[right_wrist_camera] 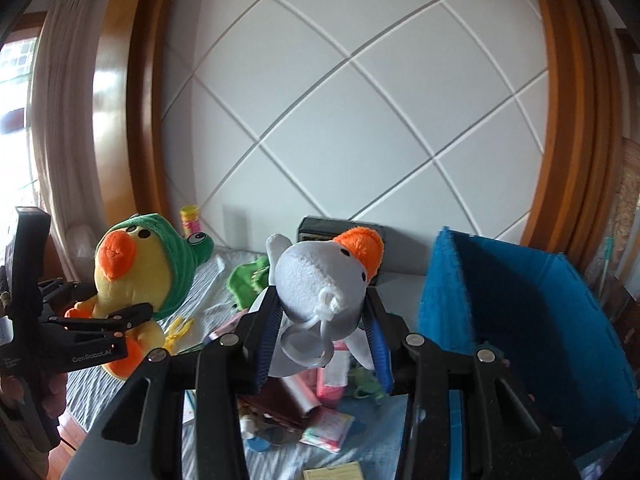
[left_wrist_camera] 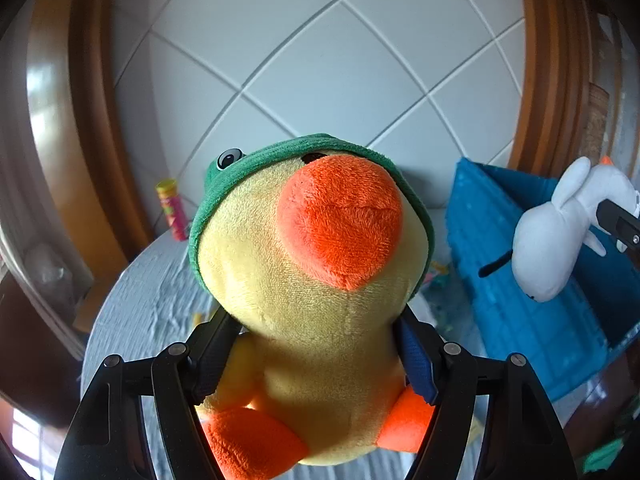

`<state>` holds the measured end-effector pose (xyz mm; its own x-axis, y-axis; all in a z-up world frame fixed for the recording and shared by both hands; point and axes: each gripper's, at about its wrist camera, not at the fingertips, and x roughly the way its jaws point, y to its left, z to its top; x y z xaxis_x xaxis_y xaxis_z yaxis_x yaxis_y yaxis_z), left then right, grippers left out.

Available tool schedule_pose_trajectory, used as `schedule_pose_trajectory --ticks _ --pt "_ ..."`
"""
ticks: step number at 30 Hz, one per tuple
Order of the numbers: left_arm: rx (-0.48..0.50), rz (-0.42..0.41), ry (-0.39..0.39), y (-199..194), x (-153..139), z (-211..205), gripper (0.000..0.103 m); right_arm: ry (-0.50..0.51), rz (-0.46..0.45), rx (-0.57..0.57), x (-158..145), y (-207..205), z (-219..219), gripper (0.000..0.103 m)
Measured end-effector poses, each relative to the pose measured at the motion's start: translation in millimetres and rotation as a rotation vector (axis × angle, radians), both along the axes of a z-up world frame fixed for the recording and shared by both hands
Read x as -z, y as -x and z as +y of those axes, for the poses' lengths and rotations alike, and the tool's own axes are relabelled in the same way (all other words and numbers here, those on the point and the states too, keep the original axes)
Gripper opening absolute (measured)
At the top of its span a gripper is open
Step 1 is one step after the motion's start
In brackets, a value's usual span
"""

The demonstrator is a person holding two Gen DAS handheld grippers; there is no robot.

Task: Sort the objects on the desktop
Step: 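Lift both plushes and carry them over the blue bin, then open both tools to drop the plushes into the blue bin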

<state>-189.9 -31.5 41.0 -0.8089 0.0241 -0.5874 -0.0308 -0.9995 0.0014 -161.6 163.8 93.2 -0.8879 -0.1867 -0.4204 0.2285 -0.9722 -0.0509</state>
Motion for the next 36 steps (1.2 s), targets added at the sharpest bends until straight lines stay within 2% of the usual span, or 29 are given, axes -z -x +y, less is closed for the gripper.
schedule_pose_trajectory --ticks 3,10,14,20,27,32,36 --pt "0.017 0.03 -0.014 3 -10 54 0.074 -0.003 0.021 0.021 -6 -3 61 0.04" --pt "0.067 0.068 -0.026 1 -42 210 0.074 -0.016 0.071 0.067 -19 -11 205 0.04" --pt "0.132 0.049 -0.035 -4 -54 285 0.074 -0.021 0.051 0.106 -18 -12 281 0.04" --pt "0.215 0.0 -0.001 -16 -45 370 0.074 0.003 0.008 0.156 -3 -28 362 0.04" --pt "0.279 -0.11 0.01 -22 -1 432 0.074 -0.028 -0.055 0.179 22 -40 391 0.04" --pt "0.256 -0.112 0.05 -16 16 446 0.074 -0.058 -0.13 0.18 52 -32 393 0.04" --pt "0.277 -0.085 0.023 0 10 449 0.074 -0.066 -0.169 0.189 69 -29 392 0.04"
